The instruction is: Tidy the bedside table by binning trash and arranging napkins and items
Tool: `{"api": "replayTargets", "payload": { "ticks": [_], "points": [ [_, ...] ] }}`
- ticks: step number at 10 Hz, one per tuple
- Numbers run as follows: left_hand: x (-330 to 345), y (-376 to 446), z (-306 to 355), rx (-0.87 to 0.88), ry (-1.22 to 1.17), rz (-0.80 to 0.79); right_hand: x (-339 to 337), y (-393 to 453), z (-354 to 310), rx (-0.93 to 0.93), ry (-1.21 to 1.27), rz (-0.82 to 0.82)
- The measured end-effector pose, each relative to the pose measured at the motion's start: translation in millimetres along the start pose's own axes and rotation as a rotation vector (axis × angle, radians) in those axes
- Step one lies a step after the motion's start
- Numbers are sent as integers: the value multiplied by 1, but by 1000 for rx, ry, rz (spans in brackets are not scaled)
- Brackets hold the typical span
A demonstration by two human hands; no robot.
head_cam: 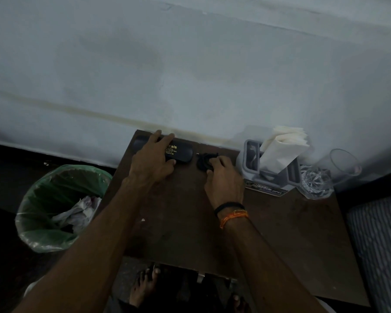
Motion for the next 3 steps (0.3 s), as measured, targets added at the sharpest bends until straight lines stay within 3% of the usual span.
{"api": "replayTargets", "payload": {
  "ticks": [3],
  "points": [
    [8,-33,31,183,-29,224,-13,-24,-7,-93,11,-5]
  ]
}}
Point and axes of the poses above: each hand's wrist, its own y-axis towards the middle knuckle, its own x-axis out of the palm, z = x × y, the point moved 1 cm from there along y, towards the middle knuckle, and after that the axes turned 10 degrees about -x, right-handed, at the moved point
